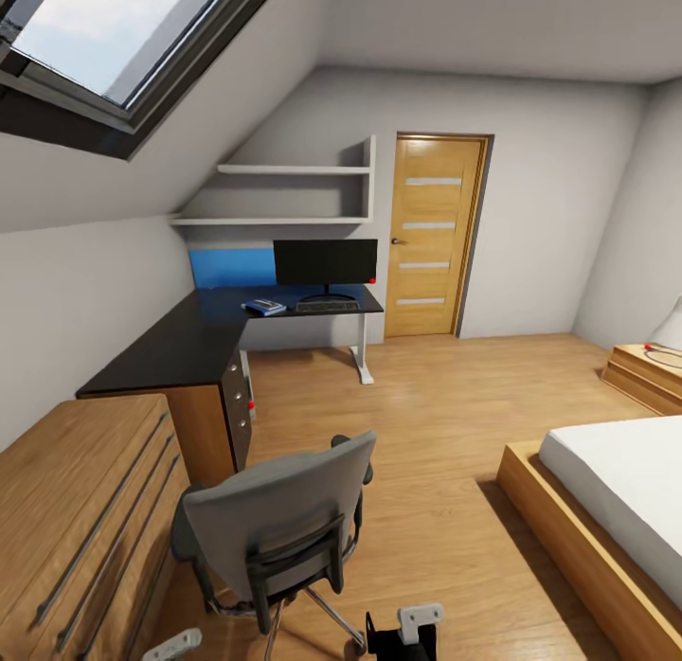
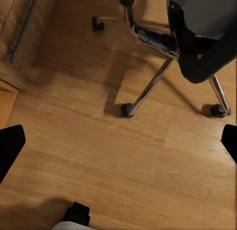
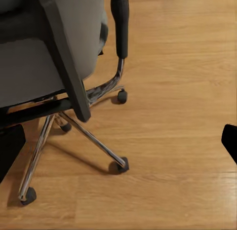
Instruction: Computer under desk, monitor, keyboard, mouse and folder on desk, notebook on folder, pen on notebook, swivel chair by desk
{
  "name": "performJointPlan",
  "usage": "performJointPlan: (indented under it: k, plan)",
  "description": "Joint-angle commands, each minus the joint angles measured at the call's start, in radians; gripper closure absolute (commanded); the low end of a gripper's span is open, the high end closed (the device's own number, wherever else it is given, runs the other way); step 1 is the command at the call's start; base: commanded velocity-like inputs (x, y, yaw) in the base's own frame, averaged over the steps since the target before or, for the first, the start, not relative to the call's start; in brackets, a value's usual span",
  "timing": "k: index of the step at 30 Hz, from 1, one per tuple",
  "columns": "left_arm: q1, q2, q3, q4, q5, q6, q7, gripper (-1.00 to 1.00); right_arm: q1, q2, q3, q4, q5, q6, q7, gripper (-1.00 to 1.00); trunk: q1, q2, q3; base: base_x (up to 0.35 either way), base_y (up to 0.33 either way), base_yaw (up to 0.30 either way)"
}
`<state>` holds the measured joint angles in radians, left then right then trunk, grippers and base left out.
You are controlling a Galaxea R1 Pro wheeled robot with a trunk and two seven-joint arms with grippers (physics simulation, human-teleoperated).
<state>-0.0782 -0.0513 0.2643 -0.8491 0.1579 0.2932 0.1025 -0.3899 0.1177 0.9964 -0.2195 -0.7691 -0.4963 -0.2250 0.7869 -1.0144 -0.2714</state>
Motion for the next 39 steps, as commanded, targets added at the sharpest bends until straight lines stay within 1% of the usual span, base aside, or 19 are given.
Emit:
performJointPlan:
  k: [1,2,3,4,6,8,12,14,16,17,18,20,22,23,25,29,30,39]
  plan:
    - [-0.003,0.0,0.001,-0.001,0.015,0.006,0.005,-1.0,-0.002,0.002,0.008,0.0,-0.004,0.003,-0.007,-1.0,0.004,-0.008,-0.005,0.0,0.0,0.0]
    - [-0.009,0.001,0.001,0.002,0.025,0.008,0.007,-1.0,-0.011,0.012,0.008,-0.001,-0.002,0.048,-0.007,-1.0,0.008,-0.015,-0.008,0.0,0.0,0.0]
    - [-0.01,0.001,0.001,0.002,0.027,0.008,0.008,-1.0,-0.018,0.014,0.008,-0.002,-0.002,0.063,-0.007,-1.0,0.012,-0.022,-0.011,0.0,0.0,0.0]
    - [-0.011,0.003,0.002,0.004,0.029,0.008,0.008,-1.0,-0.038,0.017,0.009,-0.002,-0.002,0.093,-0.006,-1.0,0.016,-0.029,-0.014,0.0,0.0,0.0]
    - [-0.012,0.004,0.002,0.005,0.03,0.009,0.008,-1.0,-0.061,0.018,0.009,-0.002,-0.002,0.122,-0.006,-1.0,0.023,-0.043,-0.02,0.0,0.0,0.0]
    - [-0.013,0.005,0.001,0.009,0.031,0.008,0.008,-1.0,-0.102,0.02,0.009,-0.003,-0.002,0.17,-0.005,-1.0,0.031,-0.057,-0.027,0.0,0.0,0.0]
    - [-0.015,0.006,0.001,0.005,0.031,0.008,0.015,-1.0,-0.121,0.021,0.009,-0.003,-0.002,0.203,-0.004,-1.0,0.046,-0.085,-0.039,0.0,0.0,0.0]
    - [-0.026,0.004,0.001,-0.007,0.031,0.01,0.033,-1.0,-0.128,0.021,0.009,-0.003,-0.002,0.215,-0.004,-1.0,0.054,-0.099,-0.045,0.0,0.0,0.0]
    - [-0.038,0.002,0.001,-0.016,0.031,0.012,0.055,-1.0,-0.13,0.02,0.01,-0.004,-0.002,0.218,-0.004,-1.0,0.062,-0.113,-0.052,0.0,0.0,0.0]
    - [-0.061,0.0,0.001,-0.027,0.031,0.02,0.091,-1.0,-0.132,0.02,0.009,-0.011,-0.002,0.222,-0.004,-1.0,0.065,-0.12,-0.055,0.0,0.0,0.0]
    - [-0.068,-0.001,0.001,-0.029,0.031,0.026,0.101,-1.0,-0.133,0.02,0.01,-0.014,-0.002,0.223,-0.004,-1.0,0.069,-0.127,-0.058,0.0,0.0,0.0]
    - [-0.082,-0.004,0.001,-0.033,0.032,0.046,0.115,-1.0,-0.134,0.02,0.012,-0.016,-0.002,0.224,-0.004,-1.0,0.077,-0.141,-0.064,0.0,0.0,0.0]
    - [-0.097,-0.012,0.001,-0.036,0.033,0.085,0.13,-1.0,-0.134,0.02,0.015,-0.018,-0.002,0.223,-0.004,-1.0,0.085,-0.155,-0.07,0.0,0.0,0.0]
    - [-0.106,-0.025,0.001,-0.034,0.033,0.119,0.137,-1.0,-0.134,0.019,0.015,-0.018,-0.003,0.222,-0.003,-1.0,0.088,-0.162,-0.074,0.0,0.0,0.0]
    - [-0.109,-0.031,0.003,-0.021,0.033,0.128,0.137,-1.0,-0.135,0.018,0.014,-0.017,-0.007,0.223,-0.003,-1.0,0.096,-0.176,-0.08,0.0,0.0,0.0]
    - [-0.112,-0.035,0.0,0.03,0.031,0.11,0.136,-1.0,-0.135,0.016,0.012,-0.015,-0.009,0.222,-0.003,-1.0,0.111,-0.204,-0.092,0.0,0.0,0.0]
    - [-0.112,-0.035,-0.001,0.051,0.03,0.086,0.136,-1.0,-0.134,0.016,0.013,-0.015,-0.01,0.222,-0.004,-1.0,0.115,-0.211,-0.095,0.0,0.0,0.0]
    - [-0.113,-0.034,-0.001,0.075,0.029,0.02,0.135,-1.0,-0.132,0.017,0.014,-0.016,-0.009,0.211,-0.004,-1.0,0.15,-0.274,-0.124,0.0,0.0,0.0]
